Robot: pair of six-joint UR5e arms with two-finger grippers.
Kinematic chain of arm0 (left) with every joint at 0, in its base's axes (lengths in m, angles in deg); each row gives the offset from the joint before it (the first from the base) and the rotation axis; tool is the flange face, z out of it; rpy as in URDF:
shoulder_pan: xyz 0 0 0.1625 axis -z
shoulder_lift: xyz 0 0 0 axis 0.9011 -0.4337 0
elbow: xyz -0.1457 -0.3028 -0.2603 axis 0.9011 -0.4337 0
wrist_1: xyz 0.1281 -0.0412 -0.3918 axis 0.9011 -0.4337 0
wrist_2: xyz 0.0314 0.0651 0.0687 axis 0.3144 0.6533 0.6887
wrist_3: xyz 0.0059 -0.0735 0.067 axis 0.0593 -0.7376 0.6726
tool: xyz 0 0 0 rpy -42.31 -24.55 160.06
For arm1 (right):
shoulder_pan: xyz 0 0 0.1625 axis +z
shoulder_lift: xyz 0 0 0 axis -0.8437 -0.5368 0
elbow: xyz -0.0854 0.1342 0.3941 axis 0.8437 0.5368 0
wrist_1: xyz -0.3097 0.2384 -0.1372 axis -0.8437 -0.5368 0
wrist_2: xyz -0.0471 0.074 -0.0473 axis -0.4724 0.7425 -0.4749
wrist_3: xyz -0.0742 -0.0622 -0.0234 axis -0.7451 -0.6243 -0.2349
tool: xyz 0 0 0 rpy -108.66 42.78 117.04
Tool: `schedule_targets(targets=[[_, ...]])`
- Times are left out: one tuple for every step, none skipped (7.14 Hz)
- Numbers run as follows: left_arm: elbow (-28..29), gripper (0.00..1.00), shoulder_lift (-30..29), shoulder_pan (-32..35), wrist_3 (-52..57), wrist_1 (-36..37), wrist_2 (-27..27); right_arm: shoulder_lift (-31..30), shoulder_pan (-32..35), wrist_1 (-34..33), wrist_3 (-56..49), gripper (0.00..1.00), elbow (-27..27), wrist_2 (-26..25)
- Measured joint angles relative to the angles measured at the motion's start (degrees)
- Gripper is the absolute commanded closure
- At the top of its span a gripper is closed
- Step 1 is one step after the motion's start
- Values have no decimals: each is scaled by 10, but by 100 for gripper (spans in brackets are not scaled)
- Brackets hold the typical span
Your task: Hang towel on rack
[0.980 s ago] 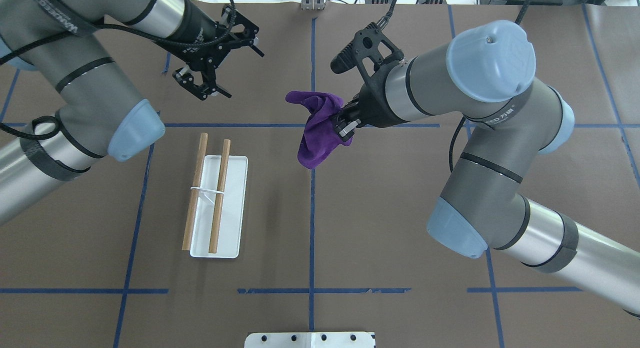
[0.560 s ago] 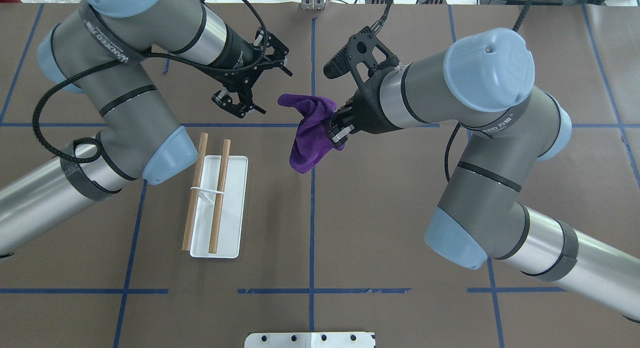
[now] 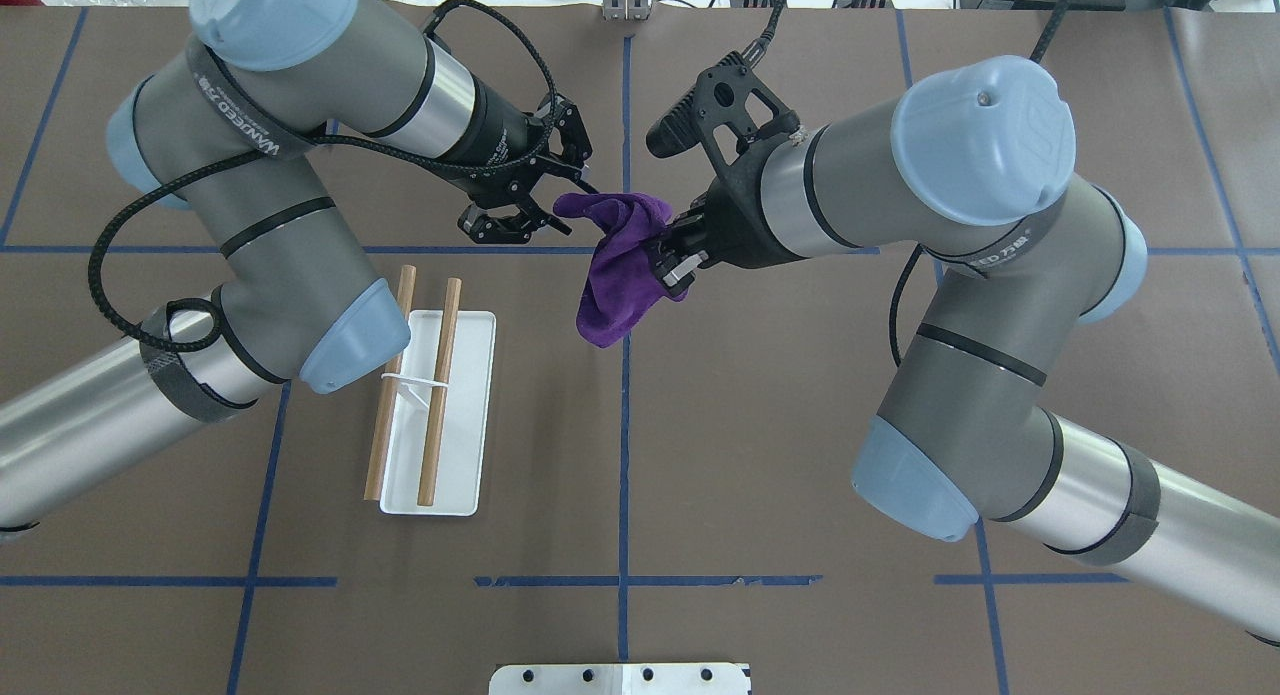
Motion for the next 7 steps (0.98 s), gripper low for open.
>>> schedule_targets(targets=[[-2,100,2,1,2,-4,0,-1,0,0,-1,100,0,1],[-4,100,3,2,3,-6,0,-2,1,0,-3,16,-1,4],[-5,100,4,6,4,-7,0,-4,1,0,-3,0,-1,5],[-9,100,5,11,4,-7,0,-8,2,-4,-2,0,-2,8],[-20,100,14,16,5,-7,0,-14,5,-19,-2,0,-4,18],[-41,100,33,21,11,-7,-2,-22,13,-41,-2,0,-6,32],[-62,100,55,25,24,-7,-3,-34,26,-63,-2,0,-6,46]])
